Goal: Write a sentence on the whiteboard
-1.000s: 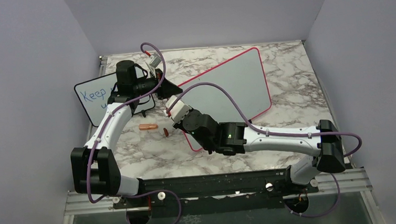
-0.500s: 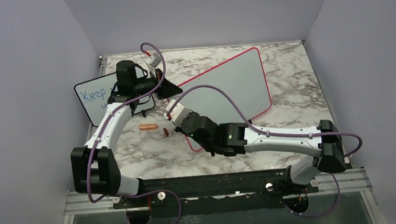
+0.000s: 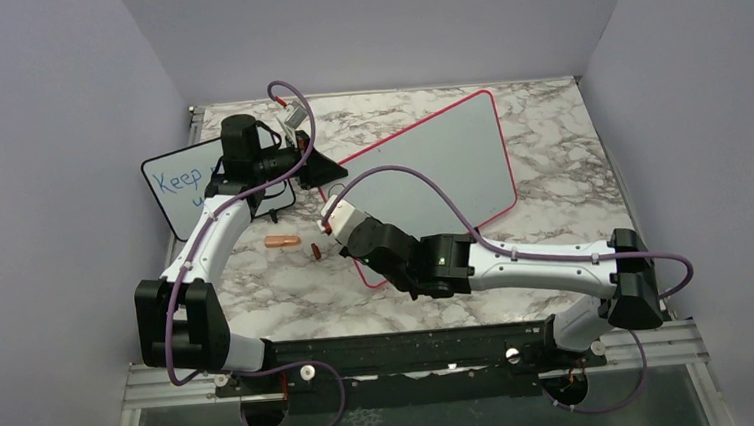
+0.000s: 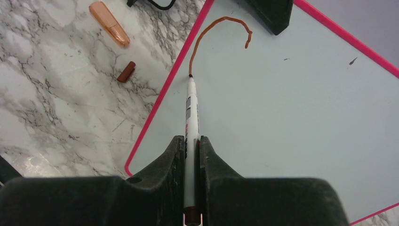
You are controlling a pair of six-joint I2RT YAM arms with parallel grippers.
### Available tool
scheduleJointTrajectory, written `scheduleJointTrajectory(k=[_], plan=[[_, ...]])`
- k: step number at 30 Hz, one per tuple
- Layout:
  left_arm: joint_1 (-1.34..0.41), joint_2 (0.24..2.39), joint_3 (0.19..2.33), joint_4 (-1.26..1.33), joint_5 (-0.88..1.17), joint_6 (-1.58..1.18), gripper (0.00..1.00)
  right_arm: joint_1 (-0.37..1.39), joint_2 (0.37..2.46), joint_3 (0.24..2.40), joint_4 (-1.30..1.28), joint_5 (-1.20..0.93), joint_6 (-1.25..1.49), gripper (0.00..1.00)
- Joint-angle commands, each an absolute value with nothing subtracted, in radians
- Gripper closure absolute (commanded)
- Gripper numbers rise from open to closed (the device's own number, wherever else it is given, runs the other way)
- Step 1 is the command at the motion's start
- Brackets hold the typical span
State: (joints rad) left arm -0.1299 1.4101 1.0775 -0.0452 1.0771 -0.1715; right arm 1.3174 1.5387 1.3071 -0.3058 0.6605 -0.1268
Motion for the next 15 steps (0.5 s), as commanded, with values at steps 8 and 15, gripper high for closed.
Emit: scheduleJointTrajectory(k=[8, 15], plan=[[-0.138, 1.439, 1.057, -0.099, 1.037, -0.095, 1.0, 1.316, 1.499, 1.273, -0.361, 0.739, -0.132, 0.99], [-0.138, 1.44, 1.057, -0.099, 1.04, -0.095, 1.0, 1.316, 1.483, 1.26, -0.318, 0.775, -0.143, 0.99]])
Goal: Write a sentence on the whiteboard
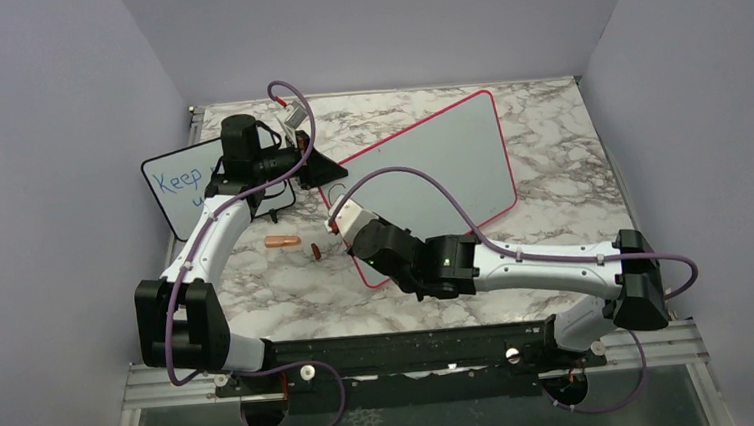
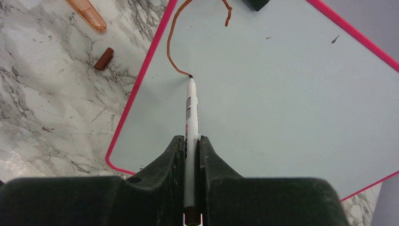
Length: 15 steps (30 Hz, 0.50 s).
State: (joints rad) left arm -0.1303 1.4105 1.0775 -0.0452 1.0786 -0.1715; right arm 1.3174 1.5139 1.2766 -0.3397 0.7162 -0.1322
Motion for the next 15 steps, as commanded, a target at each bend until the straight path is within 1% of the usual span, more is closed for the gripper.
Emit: scheduleJointTrajectory(k=[1, 10, 15], plan=[[-0.138, 1.44, 1.057, -0.099, 1.04, -0.095, 1.0, 1.316, 1.481, 1.257, -0.309, 0.778, -0.145, 0.99], [-0.138, 1.442, 1.058, -0.099, 1.042, -0.095, 1.0, 1.316, 1.448, 1.22, -0.205, 0.793, -0.161, 0.99], [-0.138, 1.44, 1.058, -0.1, 1.041, -0.095, 1.0, 1.316, 1.434, 1.221, -0.205, 0.774, -0.153, 0.99]])
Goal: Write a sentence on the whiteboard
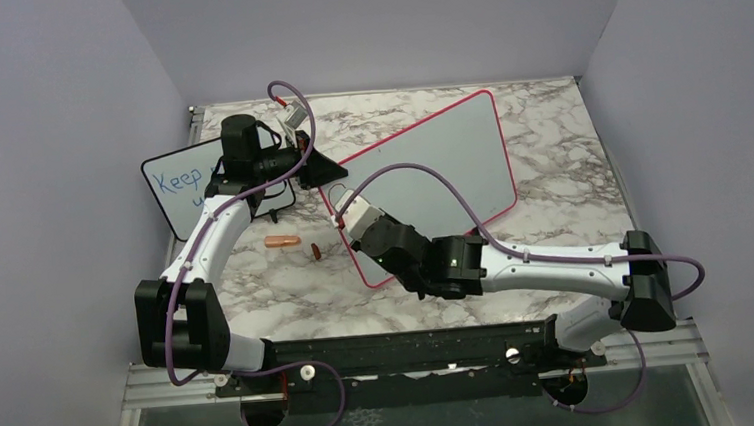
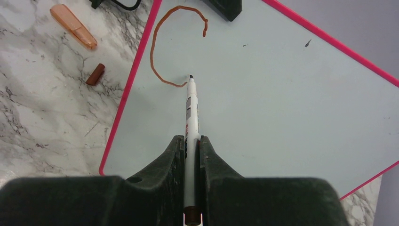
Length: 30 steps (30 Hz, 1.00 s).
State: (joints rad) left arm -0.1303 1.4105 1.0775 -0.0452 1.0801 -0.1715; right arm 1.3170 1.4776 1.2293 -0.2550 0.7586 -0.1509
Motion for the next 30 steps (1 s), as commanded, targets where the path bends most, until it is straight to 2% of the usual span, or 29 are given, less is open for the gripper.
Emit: scheduleJointTrajectory(k=[1, 30], plan=[[-0.138, 1.44, 1.058, -0.1, 1.04, -0.095, 1.0, 1.316, 1.427, 1.219, -0.207, 0.769, -0.151, 0.99], [-0.138, 1.443, 1.06, -0.104, 1.043, -0.094, 1.0, 1.284, 1.457, 1.205, -0.148, 0.79, -0.155, 0.99]])
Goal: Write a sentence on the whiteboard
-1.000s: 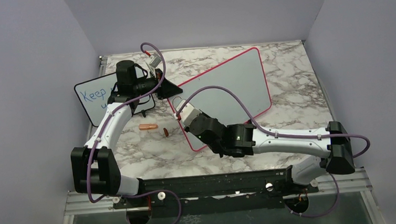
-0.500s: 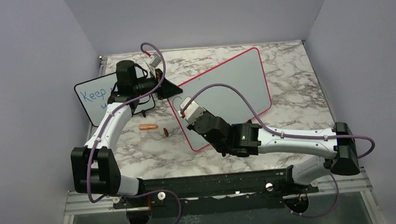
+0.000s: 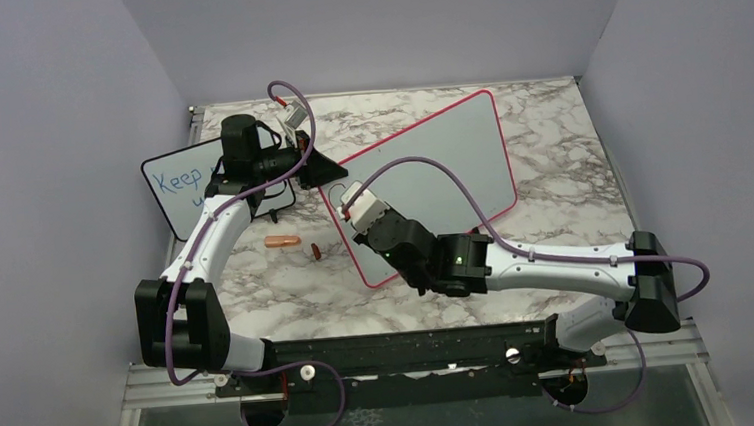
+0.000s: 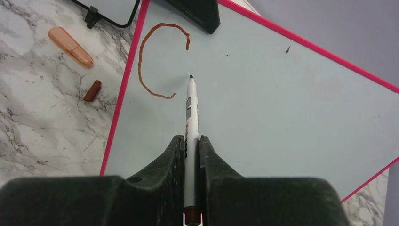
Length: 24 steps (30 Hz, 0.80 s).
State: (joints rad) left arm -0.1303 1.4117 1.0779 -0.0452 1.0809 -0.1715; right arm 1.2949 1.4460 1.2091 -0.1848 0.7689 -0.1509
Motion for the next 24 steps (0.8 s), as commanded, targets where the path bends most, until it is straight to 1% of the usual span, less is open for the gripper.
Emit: scheduleJointTrajectory(k=[1, 12, 24], plan=[[-0.138, 1.443, 1.059, -0.104, 1.044, -0.094, 1.0, 1.283, 1.459, 1.204, -0.147, 0.791, -0.153, 0.99], [-0.139, 1.445, 1.06, -0.105, 1.043, -0.092, 1.0, 1.27, 1.469, 1.193, -0.134, 0.774, -0.149, 0.99], [-0.138, 1.447, 1.062, -0.106, 1.045, -0.092, 1.0, 1.27, 1.468, 1.192, -0.219, 0.71, -0.113, 0.99]])
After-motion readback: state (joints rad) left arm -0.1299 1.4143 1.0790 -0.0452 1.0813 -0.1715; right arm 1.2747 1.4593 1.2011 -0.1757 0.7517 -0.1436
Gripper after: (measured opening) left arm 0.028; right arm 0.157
